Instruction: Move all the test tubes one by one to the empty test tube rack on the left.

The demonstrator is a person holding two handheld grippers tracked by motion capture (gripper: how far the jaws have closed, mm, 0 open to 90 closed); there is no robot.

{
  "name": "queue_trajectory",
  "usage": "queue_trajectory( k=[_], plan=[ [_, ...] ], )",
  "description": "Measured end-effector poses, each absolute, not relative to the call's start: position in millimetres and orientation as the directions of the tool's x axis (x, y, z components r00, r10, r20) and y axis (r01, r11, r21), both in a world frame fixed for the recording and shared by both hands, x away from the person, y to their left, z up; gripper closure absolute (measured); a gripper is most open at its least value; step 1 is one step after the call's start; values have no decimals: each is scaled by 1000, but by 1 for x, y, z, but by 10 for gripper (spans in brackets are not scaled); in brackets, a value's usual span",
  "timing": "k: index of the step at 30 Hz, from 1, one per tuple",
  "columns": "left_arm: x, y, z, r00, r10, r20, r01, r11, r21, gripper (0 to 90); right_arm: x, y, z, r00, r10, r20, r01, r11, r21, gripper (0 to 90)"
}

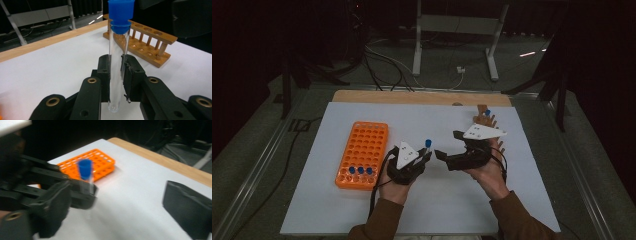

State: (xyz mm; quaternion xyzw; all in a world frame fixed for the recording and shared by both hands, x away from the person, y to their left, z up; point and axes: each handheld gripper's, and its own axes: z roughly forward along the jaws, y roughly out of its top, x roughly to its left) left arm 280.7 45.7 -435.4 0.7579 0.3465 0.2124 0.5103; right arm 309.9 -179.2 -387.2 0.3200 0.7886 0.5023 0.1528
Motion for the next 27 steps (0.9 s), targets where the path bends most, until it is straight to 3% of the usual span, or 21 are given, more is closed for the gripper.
queue_trajectory(
  k=[9,27],
  plan=[
    [280,63,-429,649,760,-45,310,-210,927,782,316,-196,-398,-708,705,34,335,294,895,3],
    [280,111,-410,603,796,-49,268,-144,953,782,321,-236,-417,-636,770,47,371,252,894,0]
  ],
)
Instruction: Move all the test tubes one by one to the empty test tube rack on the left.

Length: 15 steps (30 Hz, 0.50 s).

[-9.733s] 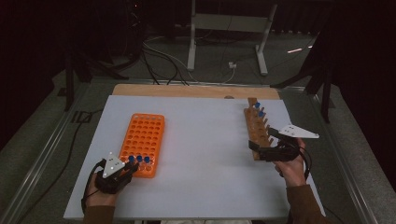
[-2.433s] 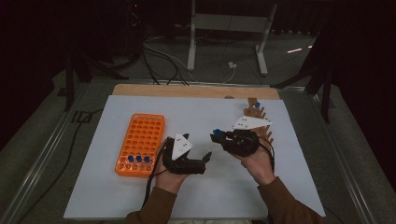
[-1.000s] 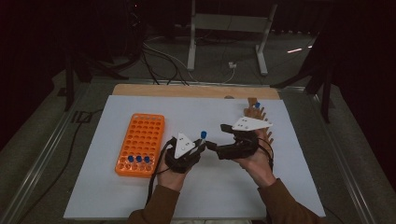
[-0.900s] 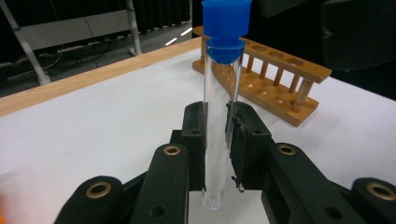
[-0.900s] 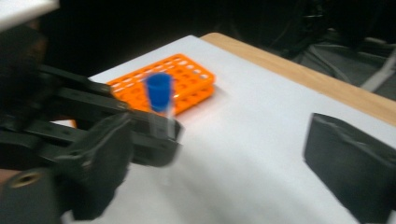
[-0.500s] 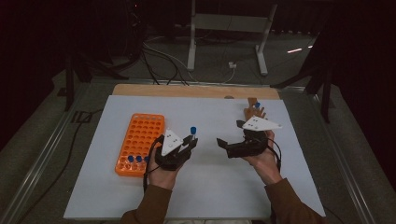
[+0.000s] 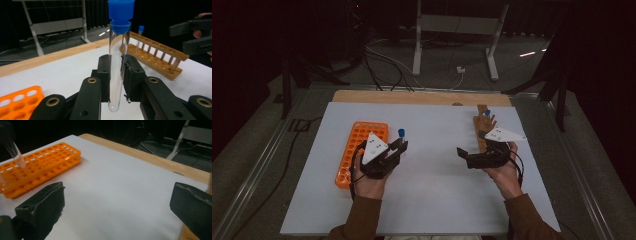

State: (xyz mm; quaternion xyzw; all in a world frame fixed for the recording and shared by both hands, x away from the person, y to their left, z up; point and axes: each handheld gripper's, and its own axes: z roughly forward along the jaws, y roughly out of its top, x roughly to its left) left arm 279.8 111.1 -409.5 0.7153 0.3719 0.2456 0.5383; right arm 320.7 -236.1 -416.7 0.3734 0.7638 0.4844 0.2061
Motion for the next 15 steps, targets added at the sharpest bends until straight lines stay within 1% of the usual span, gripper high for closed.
queue_trajectory(
  k=[5,15],
  plan=[
    [280,133,-403,581,813,-40,251,-132,959,782,321,-249,-419,-615,786,60,380,229,896,0],
    [275,185,-399,494,868,-45,238,-84,968,781,320,-268,-421,-580,812,68,389,203,899,0]
  ],
)
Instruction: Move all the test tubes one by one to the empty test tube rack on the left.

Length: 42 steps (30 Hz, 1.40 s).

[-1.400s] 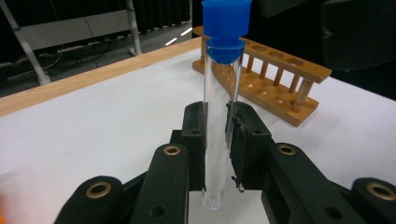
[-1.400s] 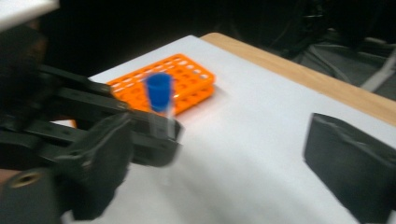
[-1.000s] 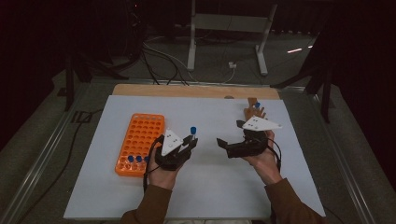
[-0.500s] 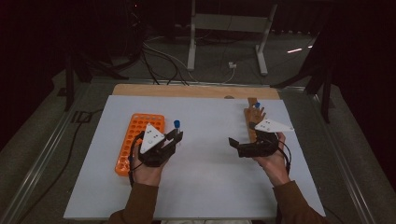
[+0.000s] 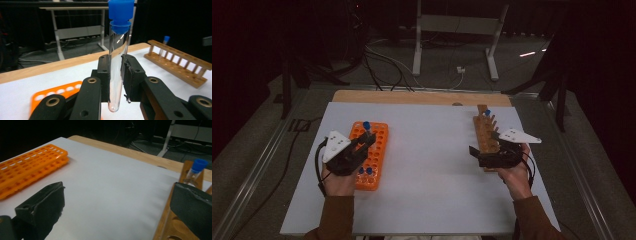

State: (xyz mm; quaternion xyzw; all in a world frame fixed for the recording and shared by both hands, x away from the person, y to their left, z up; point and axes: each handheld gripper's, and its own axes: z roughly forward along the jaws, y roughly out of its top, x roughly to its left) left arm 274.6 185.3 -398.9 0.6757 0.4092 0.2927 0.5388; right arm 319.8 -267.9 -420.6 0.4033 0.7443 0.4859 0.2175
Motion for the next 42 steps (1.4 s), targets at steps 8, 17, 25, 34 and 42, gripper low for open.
queue_trajectory(
  k=[8,17,25,34,42],
  plan=[
    [270,215,-406,435,899,-49,255,-71,964,781,318,-279,-422,-561,824,79,389,178,904,0],
    [265,236,-424,384,921,-68,292,-51,955,782,317,-286,-421,-550,831,84,386,164,908,0],
    [263,238,-434,383,922,-64,320,-67,945,781,316,-284,-420,-555,828,84,384,165,909,0],
    [258,236,-445,387,919,-77,336,-62,940,782,316,-284,-421,-559,825,86,383,165,909,0],
    [253,237,-456,394,915,-91,367,-66,928,782,316,-285,-421,-560,824,89,384,162,909,0]
  ],
)
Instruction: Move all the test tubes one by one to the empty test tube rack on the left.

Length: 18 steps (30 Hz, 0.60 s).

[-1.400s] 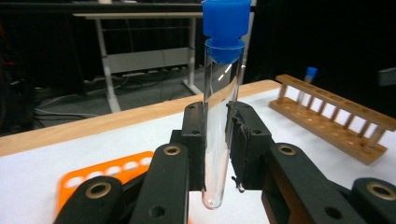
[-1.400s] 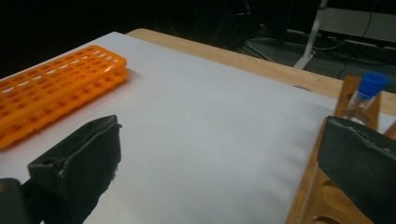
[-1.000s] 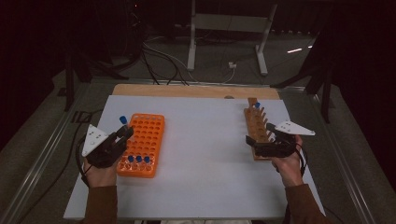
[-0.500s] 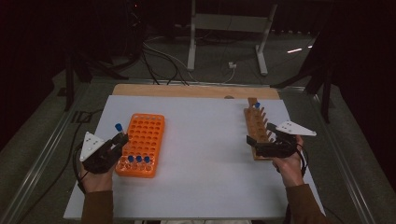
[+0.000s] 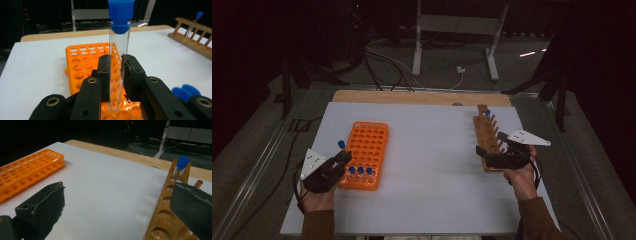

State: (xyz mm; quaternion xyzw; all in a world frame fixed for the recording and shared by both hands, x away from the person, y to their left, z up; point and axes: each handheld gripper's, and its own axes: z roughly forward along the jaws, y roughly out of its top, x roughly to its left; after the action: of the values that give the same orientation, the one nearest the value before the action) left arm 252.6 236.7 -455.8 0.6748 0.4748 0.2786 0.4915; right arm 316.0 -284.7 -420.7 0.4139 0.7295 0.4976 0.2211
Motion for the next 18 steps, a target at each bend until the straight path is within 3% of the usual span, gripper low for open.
queue_trajectory(
  k=[18],
  plan=[
    [239,240,-468,391,916,-86,415,-92,905,781,315,-284,-422,-565,820,90,382,163,910,0]
  ],
)
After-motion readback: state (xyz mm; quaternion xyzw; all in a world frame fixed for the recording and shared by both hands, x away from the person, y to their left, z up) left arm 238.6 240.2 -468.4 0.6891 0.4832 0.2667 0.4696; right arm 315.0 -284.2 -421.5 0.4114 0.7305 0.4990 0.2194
